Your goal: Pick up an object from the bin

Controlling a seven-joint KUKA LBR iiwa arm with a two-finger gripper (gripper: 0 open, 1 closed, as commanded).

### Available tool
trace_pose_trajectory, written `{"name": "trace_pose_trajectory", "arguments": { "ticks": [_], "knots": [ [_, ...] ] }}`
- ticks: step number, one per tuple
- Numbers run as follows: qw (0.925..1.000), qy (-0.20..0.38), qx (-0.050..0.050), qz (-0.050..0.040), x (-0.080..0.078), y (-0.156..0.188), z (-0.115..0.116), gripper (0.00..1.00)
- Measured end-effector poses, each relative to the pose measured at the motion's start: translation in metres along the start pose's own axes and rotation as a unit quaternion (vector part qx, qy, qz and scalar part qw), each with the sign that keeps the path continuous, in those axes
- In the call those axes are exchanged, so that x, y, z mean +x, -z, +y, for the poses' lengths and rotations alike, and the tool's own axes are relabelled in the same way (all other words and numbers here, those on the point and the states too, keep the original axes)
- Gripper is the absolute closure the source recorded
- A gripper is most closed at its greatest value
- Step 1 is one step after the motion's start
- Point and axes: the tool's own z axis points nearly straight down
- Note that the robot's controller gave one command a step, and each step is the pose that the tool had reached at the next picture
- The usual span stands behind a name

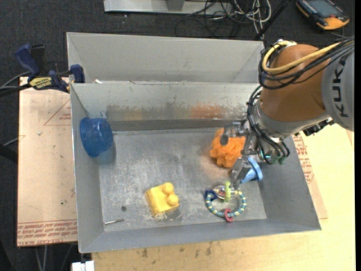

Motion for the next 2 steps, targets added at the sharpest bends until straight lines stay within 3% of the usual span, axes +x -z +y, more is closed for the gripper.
{"name": "trace_pose_trajectory", "arguments": {
  "ticks": [1,2],
  "knots": [
    [0.9985,0.054,0.000,-0.0020,0.0129,-0.1379,0.0306,1.00],
    [0.9985,0.055,0.000,-0.0012,0.0133,-0.1390,0.0305,0.00]
  ]
}}
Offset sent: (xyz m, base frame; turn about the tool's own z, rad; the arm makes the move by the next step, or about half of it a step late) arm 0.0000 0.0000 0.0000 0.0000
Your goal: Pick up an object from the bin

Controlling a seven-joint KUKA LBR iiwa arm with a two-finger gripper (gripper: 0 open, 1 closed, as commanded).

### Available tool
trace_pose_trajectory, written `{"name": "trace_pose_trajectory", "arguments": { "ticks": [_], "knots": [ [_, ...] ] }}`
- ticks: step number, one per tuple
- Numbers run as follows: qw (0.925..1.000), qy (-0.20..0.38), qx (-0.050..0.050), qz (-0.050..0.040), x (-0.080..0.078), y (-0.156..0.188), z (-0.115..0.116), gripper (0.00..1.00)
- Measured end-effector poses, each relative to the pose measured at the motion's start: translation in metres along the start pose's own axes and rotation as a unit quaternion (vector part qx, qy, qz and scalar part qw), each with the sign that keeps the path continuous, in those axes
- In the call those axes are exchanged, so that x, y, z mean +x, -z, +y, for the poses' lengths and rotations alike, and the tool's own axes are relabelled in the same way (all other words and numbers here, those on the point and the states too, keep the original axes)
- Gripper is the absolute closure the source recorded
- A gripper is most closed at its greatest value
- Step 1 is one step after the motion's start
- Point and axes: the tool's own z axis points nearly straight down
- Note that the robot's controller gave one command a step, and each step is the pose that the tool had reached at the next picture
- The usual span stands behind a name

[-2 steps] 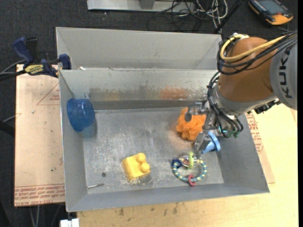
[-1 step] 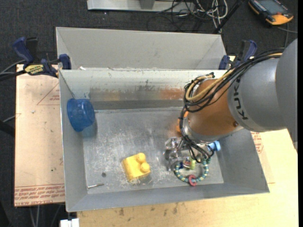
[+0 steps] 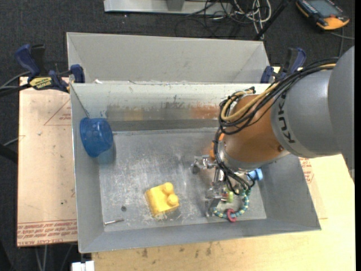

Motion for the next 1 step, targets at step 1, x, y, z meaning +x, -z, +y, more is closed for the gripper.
{"name": "trace_pose_trajectory", "arguments": {
  "ticks": [1],
  "knots": [
    [1.0000,0.000,0.000,0.0001,0.0000,0.0000,-0.0001,0.00]
  ]
}}
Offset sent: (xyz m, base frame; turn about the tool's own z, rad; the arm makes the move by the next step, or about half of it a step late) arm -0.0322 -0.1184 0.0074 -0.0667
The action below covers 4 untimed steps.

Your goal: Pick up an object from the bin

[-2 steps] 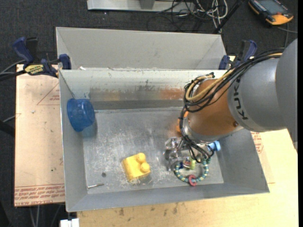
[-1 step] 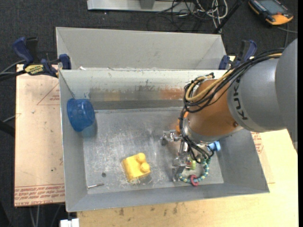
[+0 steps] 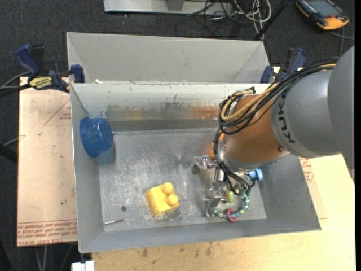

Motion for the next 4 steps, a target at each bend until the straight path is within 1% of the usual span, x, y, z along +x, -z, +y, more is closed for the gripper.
{"name": "trace_pose_trajectory", "arguments": {
  "ticks": [1,2,3,4],
  "knots": [
    [0.9999,0.017,-0.001,0.0012,0.017,0.002,-0.041,0.00],
    [0.9995,-0.031,0.002,0.0019,0.037,0.006,-0.071,0.00],
    [0.9977,-0.068,-0.001,0.0015,0.039,0.011,-0.103,1.00],
    [0.9977,-0.068,-0.001,0.0015,0.039,0.011,-0.103,1.00]
  ]
}}
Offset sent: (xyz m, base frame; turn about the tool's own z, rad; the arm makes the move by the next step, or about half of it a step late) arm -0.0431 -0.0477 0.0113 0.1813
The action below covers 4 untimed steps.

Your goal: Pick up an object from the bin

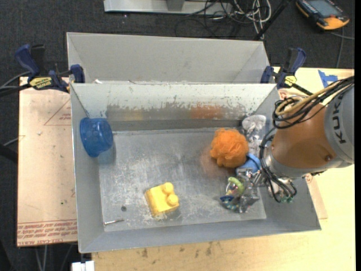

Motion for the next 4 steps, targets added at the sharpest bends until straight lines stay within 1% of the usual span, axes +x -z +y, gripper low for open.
{"name": "trace_pose_trajectory", "arguments": {
  "ticks": [1,2,3,4],
  "knots": [
    [1.0000,-0.007,-0.001,-0.0008,-0.007,-0.005,-0.020,1.00],
    [0.9999,0.010,0.000,-0.0038,-0.011,-0.006,-0.035,1.00],
    [0.9999,0.011,0.000,0.0023,-0.010,0.033,-0.029,1.00],
    [1.0000,0.007,0.002,-0.0060,-0.020,0.060,-0.035,1.00]
  ]
}}
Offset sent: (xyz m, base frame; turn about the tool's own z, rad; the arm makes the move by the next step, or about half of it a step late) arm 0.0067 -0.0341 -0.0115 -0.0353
